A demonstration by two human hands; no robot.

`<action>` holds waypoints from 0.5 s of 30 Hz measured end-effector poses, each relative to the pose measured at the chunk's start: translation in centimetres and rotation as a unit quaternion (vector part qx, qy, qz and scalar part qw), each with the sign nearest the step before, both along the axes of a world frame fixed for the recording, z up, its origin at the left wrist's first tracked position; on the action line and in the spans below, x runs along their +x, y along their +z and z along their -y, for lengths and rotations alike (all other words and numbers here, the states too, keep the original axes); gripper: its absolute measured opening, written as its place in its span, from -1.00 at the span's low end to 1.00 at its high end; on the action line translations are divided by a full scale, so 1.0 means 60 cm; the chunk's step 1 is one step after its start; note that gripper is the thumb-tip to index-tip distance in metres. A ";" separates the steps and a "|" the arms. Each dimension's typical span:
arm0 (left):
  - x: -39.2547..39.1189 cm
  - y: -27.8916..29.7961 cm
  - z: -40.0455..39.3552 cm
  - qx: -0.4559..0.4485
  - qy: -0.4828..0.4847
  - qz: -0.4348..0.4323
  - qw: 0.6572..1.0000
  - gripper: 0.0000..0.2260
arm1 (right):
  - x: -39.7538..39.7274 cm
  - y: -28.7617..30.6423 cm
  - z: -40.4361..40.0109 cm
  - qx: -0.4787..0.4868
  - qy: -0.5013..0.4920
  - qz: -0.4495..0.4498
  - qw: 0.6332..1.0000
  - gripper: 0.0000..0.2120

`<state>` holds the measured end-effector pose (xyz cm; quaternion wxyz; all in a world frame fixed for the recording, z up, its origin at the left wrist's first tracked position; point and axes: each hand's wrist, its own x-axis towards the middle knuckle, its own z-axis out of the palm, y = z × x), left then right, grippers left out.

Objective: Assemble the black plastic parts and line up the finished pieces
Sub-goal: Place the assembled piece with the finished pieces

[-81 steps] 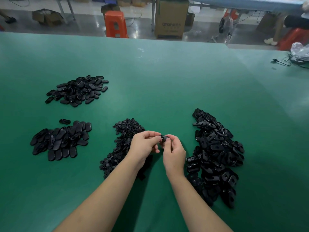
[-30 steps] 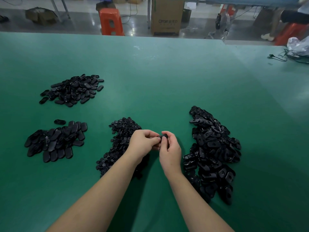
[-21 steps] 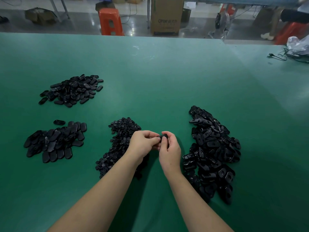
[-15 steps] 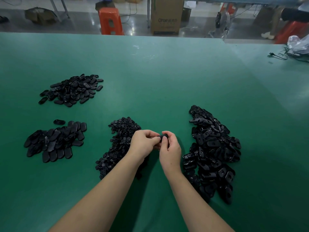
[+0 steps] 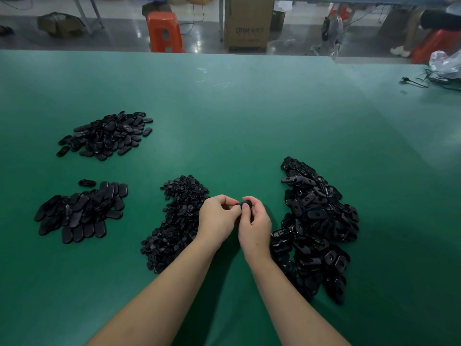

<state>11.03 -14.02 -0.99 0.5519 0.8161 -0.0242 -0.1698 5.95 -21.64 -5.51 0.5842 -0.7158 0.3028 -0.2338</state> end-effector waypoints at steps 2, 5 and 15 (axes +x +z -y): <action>-0.002 0.001 0.001 0.006 0.002 0.005 1.000 -0.95 | 0.000 0.001 0.000 0.001 -0.002 0.004 1.000 -0.81; -0.001 0.002 0.002 0.007 -0.007 0.009 1.000 -0.97 | -0.001 0.003 0.001 -0.008 -0.004 0.006 1.000 -0.79; 0.002 -0.002 -0.006 0.019 -0.029 0.034 0.999 -0.90 | 0.000 0.003 0.000 -0.060 0.013 -0.027 0.998 -0.88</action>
